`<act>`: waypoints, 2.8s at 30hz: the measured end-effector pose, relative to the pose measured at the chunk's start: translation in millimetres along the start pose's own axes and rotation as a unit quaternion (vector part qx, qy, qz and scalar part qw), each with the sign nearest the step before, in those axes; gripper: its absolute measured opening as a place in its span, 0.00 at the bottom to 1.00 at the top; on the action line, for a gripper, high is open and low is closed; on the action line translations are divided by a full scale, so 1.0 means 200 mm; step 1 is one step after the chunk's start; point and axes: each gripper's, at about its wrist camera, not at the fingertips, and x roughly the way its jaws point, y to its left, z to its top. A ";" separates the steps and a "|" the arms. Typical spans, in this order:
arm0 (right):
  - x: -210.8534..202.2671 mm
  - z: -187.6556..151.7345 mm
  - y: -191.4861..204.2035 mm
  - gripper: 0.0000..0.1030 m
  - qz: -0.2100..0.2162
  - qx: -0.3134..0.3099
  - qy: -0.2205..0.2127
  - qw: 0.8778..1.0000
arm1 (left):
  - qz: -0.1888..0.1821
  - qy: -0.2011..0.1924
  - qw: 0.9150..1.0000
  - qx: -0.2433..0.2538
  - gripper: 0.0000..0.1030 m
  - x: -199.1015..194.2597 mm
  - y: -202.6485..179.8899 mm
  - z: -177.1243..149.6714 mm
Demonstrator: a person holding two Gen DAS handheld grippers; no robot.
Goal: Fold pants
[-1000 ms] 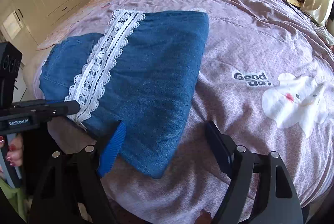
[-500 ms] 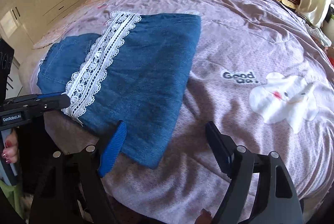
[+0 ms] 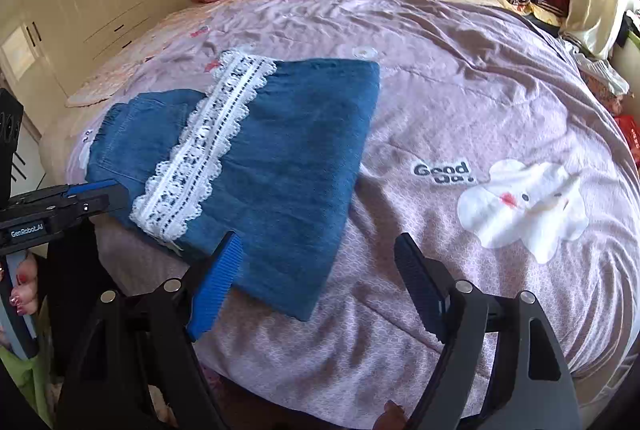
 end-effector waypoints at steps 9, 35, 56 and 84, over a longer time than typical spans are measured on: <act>-0.06 0.05 0.06 0.86 -0.004 -0.008 -0.015 1.000 | 0.018 -0.016 1.000 -0.006 0.53 -0.07 0.03 0.01; 0.01 0.33 0.32 0.95 0.010 -0.049 -0.026 0.998 | 0.088 -0.065 0.993 -0.051 0.90 -0.19 0.37 0.02; 0.32 0.69 0.74 0.95 0.099 -0.146 0.007 0.984 | 0.048 -0.051 0.986 -0.151 0.88 -0.10 0.72 -0.02; 1.00 0.82 1.27 0.39 0.296 -0.273 0.186 0.896 | -0.022 -0.049 0.984 -0.172 0.56 0.04 0.81 0.02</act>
